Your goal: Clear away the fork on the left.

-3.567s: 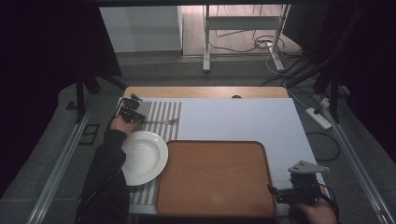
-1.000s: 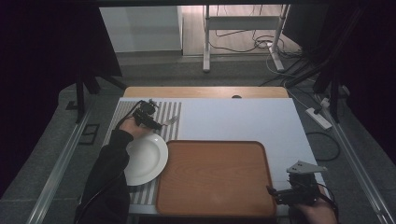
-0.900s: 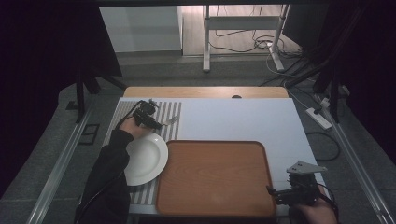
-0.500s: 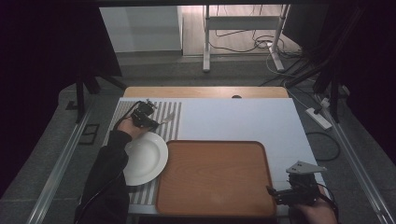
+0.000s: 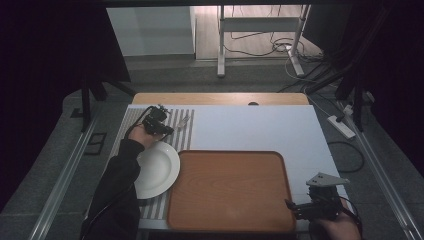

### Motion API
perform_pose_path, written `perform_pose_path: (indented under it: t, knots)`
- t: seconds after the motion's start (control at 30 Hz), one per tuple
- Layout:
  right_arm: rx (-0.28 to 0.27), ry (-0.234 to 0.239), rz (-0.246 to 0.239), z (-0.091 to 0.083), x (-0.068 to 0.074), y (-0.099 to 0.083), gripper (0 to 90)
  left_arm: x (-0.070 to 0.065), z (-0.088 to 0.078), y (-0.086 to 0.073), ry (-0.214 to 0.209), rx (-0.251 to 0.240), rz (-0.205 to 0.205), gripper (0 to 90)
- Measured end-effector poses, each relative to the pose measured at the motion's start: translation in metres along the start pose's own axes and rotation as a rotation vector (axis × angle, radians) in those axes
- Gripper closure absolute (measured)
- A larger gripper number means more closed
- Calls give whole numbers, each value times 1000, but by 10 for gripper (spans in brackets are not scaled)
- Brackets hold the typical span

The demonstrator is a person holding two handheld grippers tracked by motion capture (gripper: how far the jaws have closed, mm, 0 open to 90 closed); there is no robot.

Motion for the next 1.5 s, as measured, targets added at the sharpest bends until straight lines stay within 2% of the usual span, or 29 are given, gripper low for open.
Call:
perform_pose_path:
  t: [0.43, 0.6, 0.67, 0.7, 0.93, 1.2, 1.5]
  knots:
    - [0, -1, -2, 0, 0, 0, 0, -23, -10, 19, -11, -38, 63, 858]
    - [1, -1, -3, 0, 0, 0, 0, -39, -9, 30, -7, -38, 100, 858]
    - [1, -1, -3, 0, 0, 0, 0, -51, -8, 37, -20, -41, 121, 858]
    - [1, -1, -3, 0, 0, 0, 0, -51, -8, 37, -20, -41, 121, 858]
    - [1, -1, -4, 0, 0, 0, 0, -79, -5, 49, -54, -44, 177, 858]
    - [0, -1, -3, 0, 0, 0, 0, -104, 1, 53, -116, -26, 192, 858]
    - [-7, -4, -8, -1, 0, 0, 0, -130, 6, 47, -145, 2, 194, 858]
Point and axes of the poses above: each handheld gripper's, and its own axes: z roughly forward along the jaws, y roughly out of its top, x roughly to its left, the point moved 5 cm from there along z, roughly forward along the jaws, and after that the axes turned 3 degrees about -x, right-handed, at the moved point
